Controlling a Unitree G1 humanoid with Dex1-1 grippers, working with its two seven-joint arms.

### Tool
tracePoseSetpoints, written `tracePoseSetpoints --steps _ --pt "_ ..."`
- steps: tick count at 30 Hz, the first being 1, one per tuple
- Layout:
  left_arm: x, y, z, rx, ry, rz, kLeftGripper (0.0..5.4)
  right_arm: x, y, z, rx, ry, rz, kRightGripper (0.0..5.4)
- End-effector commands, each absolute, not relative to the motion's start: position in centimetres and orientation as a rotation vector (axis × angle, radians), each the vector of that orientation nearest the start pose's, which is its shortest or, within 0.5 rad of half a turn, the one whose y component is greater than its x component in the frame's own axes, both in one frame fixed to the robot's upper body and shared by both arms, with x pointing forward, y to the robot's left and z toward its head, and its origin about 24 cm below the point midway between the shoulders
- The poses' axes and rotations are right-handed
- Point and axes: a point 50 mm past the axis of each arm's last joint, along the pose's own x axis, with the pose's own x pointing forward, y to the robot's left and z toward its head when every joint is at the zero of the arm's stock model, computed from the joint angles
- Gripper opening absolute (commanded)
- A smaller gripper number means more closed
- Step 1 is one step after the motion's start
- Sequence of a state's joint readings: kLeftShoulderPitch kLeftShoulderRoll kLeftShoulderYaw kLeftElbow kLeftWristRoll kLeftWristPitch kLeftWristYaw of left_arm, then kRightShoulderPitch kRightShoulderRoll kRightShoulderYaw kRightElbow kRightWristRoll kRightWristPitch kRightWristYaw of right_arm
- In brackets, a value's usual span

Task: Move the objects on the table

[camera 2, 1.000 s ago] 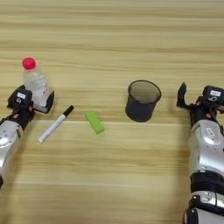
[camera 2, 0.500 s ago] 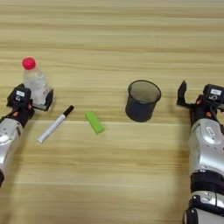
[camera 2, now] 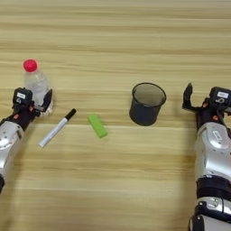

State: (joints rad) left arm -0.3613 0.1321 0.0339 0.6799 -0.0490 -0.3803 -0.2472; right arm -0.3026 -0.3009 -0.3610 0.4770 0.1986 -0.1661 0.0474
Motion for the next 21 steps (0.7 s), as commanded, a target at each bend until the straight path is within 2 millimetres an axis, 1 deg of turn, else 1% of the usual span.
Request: tracePoseSetpoints --steps 1,5,8,15,18,21 --pt "31.1 15.8 2.5 0.080 -0.062 -0.268 3.26 29.1 -28.9 6.1 0.011 -0.077 -0.338 5.40" --pt "30.9 15.8 3.0 0.076 -0.090 -0.281 3.13 29.1 -28.8 6.1 0.011 -0.077 -0.338 5.40" --pt "30.7 15.9 3.9 0.064 -0.131 -0.283 3.09 29.2 -28.8 6.1 0.011 -0.077 -0.338 5.40" --pt "29.4 15.3 5.4 0.047 -0.199 -0.353 3.07 29.2 -28.6 6.0 0.012 -0.076 -0.339 5.40" --pt "28.3 14.5 5.8 0.036 -0.195 -0.456 3.07 29.2 -28.6 6.0 0.013 -0.075 -0.339 5.40" --pt "26.8 13.3 5.4 0.027 -0.153 -0.578 3.04 29.3 -28.5 6.0 0.015 -0.076 -0.341 5.40"
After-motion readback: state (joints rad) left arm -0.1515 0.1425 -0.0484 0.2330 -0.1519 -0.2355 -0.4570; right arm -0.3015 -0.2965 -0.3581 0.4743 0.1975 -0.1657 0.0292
